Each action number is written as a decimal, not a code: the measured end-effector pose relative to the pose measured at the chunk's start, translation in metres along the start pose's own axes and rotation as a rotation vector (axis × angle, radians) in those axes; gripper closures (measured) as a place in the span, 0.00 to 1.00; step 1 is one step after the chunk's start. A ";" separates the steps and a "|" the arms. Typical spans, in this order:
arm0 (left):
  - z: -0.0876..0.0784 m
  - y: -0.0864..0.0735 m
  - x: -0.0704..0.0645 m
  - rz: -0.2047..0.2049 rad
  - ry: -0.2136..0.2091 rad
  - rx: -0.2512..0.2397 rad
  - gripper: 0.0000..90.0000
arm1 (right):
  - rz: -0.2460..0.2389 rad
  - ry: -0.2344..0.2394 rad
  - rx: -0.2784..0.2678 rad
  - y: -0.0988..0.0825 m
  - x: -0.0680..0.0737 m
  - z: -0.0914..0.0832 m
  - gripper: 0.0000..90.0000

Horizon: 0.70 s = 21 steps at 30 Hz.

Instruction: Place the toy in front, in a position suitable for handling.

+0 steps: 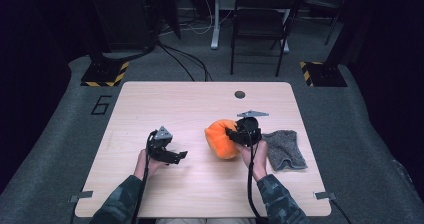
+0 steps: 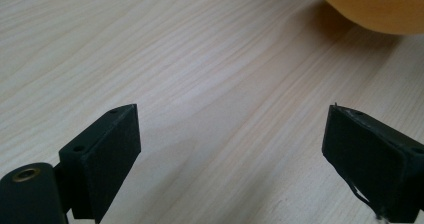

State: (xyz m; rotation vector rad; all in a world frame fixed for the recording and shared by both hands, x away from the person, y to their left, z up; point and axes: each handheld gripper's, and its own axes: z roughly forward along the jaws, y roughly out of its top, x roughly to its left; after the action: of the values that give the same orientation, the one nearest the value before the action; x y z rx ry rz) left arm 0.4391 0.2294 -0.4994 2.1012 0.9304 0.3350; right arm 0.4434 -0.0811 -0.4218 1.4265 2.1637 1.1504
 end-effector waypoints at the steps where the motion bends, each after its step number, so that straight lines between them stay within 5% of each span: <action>1: 0.001 0.001 -0.001 0.006 -0.001 -0.005 0.09 | 0.016 -0.007 0.001 -0.001 0.000 0.001 0.74; 5: 0.005 0.006 -0.005 0.019 -0.008 -0.020 0.09 | 0.005 -0.047 0.052 -0.011 -0.004 0.014 0.69; 8: 0.006 0.009 -0.010 0.032 -0.018 -0.010 0.09 | 0.001 -0.069 0.038 -0.014 -0.008 0.020 0.59; 14: 0.006 0.015 -0.023 0.054 -0.008 -0.049 0.10 | 0.000 -0.066 -0.003 -0.012 -0.011 0.009 0.32; 21: 0.006 0.024 -0.044 0.071 -0.007 -0.115 0.10 | -0.003 -0.060 -0.044 -0.013 -0.023 -0.011 0.16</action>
State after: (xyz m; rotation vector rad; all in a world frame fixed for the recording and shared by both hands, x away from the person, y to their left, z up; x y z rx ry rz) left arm 0.4242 0.1844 -0.4818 2.0318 0.8147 0.4081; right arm 0.4388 -0.1088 -0.4283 1.4205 2.0859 1.1324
